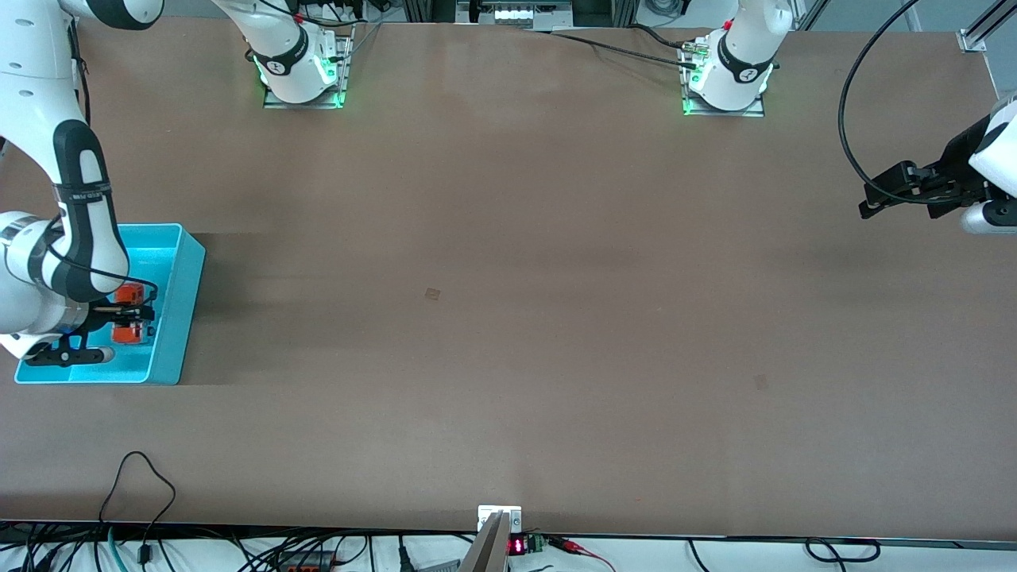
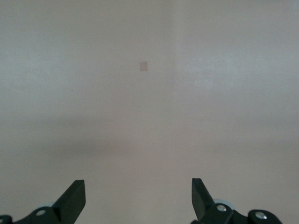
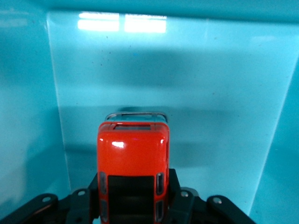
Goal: Wind up bus and store in blue box
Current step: 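Open the right gripper to release the bus inside the box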
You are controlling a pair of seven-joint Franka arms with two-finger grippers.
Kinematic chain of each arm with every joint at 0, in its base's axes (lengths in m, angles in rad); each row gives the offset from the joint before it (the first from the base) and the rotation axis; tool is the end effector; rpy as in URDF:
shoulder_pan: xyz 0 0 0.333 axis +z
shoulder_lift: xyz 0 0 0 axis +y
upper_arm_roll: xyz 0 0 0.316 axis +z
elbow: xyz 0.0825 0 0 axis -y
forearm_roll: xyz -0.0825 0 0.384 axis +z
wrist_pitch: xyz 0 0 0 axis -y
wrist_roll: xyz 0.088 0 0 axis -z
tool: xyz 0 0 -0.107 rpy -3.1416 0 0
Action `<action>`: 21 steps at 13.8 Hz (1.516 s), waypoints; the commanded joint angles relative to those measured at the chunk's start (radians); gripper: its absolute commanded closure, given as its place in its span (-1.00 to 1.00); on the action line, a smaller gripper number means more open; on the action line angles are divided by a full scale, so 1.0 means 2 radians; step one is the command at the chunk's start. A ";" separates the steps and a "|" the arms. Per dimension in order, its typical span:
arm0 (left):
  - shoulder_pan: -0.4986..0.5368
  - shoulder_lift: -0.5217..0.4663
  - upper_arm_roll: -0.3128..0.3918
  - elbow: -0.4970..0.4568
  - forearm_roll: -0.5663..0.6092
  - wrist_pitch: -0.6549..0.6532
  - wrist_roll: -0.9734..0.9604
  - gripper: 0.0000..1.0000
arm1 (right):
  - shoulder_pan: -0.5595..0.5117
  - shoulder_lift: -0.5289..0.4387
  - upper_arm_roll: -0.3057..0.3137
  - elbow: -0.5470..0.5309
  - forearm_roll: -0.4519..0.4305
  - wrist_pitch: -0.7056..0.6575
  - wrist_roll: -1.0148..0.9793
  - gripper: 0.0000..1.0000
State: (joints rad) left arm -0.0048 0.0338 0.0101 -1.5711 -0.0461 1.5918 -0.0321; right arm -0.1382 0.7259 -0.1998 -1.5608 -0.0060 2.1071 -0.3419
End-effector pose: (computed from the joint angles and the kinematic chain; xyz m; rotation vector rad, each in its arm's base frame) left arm 0.5663 -0.0019 0.6074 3.0954 0.0599 -0.0212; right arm 0.6511 -0.2104 0.2117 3.0477 0.0696 -0.3116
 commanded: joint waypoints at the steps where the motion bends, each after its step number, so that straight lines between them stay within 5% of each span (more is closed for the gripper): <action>1: 0.000 -0.007 0.000 -0.005 -0.003 0.003 0.010 -1.00 | -0.001 0.009 0.001 0.000 0.004 0.005 0.007 0.91; 4: 0.000 -0.008 0.000 -0.006 -0.003 0.003 0.010 -1.00 | -0.001 0.014 0.001 0.000 0.004 0.011 0.001 0.54; 6: 0.000 -0.008 0.000 -0.005 -0.003 0.002 0.010 -1.00 | -0.004 0.014 0.001 0.000 0.002 0.013 -0.005 -0.04; 7: 0.000 -0.008 0.000 -0.005 -0.002 0.002 0.010 -1.00 | -0.004 0.015 0.001 0.000 0.003 0.013 -0.004 -0.54; 10: 0.000 -0.008 0.000 -0.004 -0.001 0.003 0.011 -1.00 | -0.004 0.017 0.001 0.000 0.003 0.019 -0.004 -1.00; 17: 0.000 -0.008 -0.004 -0.004 -0.001 0.003 0.011 -1.00 | 0.008 -0.010 0.001 0.019 -0.002 0.005 -0.009 -1.00; 21: 0.000 -0.008 -0.004 -0.004 -0.001 0.002 0.011 -1.00 | 0.012 -0.051 0.003 0.063 0.005 -0.086 -0.019 -1.00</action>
State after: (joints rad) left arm -0.0050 0.0338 0.0046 -1.5711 -0.0461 1.5918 -0.0320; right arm -0.1182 0.6744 -0.1994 -1.4767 -0.0062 2.0502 -0.3593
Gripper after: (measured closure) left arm 0.000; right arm 0.000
